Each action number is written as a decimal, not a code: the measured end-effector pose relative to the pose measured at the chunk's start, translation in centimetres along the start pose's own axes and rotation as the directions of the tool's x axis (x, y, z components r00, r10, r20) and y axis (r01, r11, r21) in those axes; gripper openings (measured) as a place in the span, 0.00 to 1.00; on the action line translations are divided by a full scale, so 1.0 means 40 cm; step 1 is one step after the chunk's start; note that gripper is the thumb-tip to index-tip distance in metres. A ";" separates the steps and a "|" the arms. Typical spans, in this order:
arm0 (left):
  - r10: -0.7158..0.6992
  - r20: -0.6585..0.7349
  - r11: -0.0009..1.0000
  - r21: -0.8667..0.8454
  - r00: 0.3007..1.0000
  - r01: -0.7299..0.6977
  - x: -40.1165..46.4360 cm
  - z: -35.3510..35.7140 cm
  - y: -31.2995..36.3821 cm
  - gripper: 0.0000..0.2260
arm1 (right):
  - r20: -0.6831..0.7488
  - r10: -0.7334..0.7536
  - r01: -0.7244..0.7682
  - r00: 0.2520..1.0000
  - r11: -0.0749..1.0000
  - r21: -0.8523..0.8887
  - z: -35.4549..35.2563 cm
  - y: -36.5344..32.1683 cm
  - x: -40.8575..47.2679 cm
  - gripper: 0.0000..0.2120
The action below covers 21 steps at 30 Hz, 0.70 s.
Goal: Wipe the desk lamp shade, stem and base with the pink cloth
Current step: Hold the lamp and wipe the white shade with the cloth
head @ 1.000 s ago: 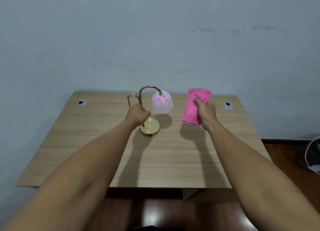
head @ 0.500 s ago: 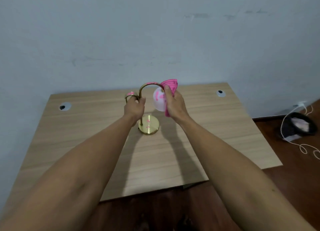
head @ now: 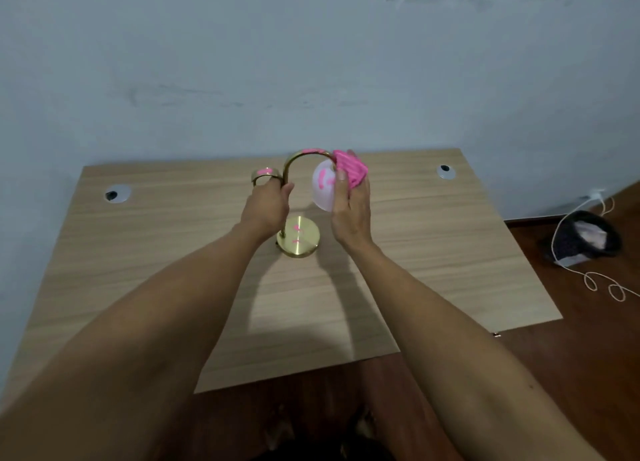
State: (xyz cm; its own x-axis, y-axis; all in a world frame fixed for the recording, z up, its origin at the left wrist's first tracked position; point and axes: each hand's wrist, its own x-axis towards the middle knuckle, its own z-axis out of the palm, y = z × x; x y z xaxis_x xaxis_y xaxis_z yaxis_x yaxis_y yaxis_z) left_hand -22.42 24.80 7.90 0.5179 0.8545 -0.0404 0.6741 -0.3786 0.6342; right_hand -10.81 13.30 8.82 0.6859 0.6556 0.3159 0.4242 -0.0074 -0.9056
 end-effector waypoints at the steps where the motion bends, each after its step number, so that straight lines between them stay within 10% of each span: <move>1: 0.006 0.014 1.000 0.000 1.000 -0.006 0.003 -0.001 -0.001 0.18 | -0.046 0.066 -0.064 0.997 0.997 0.035 0.006 0.006 0.001 0.20; 4: 0.011 0.043 1.000 -0.021 0.999 -0.010 0.007 -0.007 -0.001 0.17 | -0.145 0.398 -0.374 0.906 0.912 0.169 0.028 -0.025 0.036 0.29; 9: 0.008 0.067 0.999 -0.039 0.998 -0.006 0.008 -0.009 -0.008 0.14 | -0.106 0.016 -0.019 0.994 1.000 -0.025 0.043 0.003 -0.003 0.21; 14: 0.000 0.099 0.998 -0.058 0.995 0.006 0.012 -0.012 -0.006 0.12 | -0.170 0.526 -0.467 0.834 0.835 0.292 0.038 -0.006 0.007 0.36; 21: 0.010 0.093 0.997 -0.072 0.996 -0.003 0.013 -0.006 -0.010 0.14 | 0.013 -0.084 0.085 0.996 0.990 -0.111 0.011 0.034 -0.068 0.27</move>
State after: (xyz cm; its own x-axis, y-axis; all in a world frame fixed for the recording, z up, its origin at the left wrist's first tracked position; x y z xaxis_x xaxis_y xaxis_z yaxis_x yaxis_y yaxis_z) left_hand -22.57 25.47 7.80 0.5714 0.8138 -0.1061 0.6327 -0.3544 0.6886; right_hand -12.35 11.86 6.59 0.6400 0.6636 0.3875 0.5441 -0.0353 -0.8383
